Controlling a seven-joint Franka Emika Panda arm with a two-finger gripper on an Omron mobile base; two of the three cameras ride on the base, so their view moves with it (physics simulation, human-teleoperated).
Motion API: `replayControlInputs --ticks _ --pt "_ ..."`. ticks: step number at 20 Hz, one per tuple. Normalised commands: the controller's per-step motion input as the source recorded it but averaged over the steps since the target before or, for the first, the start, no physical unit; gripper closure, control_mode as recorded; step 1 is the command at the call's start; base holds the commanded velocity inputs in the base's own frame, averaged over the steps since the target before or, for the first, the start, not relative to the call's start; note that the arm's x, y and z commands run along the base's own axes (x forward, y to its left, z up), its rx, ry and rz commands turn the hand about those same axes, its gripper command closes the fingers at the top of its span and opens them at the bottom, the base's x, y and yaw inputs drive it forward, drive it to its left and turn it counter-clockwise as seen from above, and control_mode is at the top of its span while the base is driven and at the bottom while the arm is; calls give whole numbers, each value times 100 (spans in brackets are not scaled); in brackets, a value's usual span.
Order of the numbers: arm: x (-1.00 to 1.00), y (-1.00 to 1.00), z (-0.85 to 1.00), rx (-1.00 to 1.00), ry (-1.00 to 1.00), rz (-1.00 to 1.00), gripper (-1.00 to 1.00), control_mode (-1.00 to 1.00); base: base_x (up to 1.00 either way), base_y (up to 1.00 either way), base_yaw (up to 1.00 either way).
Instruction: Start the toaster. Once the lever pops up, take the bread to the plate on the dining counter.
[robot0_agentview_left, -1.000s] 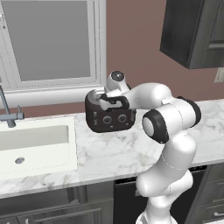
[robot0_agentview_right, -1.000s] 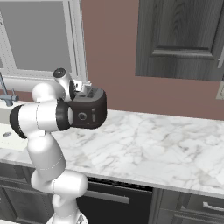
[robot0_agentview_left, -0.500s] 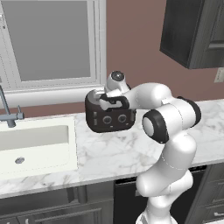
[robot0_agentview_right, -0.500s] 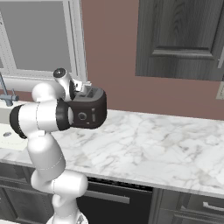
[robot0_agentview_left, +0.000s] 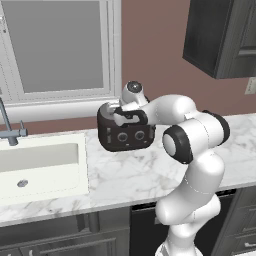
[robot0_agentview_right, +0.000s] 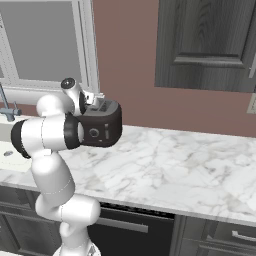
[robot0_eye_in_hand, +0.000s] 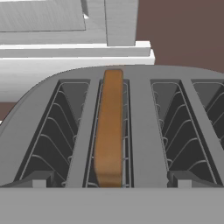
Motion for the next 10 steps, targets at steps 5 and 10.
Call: replayControlInputs --ticks 5,10 --pt "0 0 0 0 0 0 -100 -100 0 0 0" --pt "0 0 0 0 0 0 -100 -100 0 0 0"
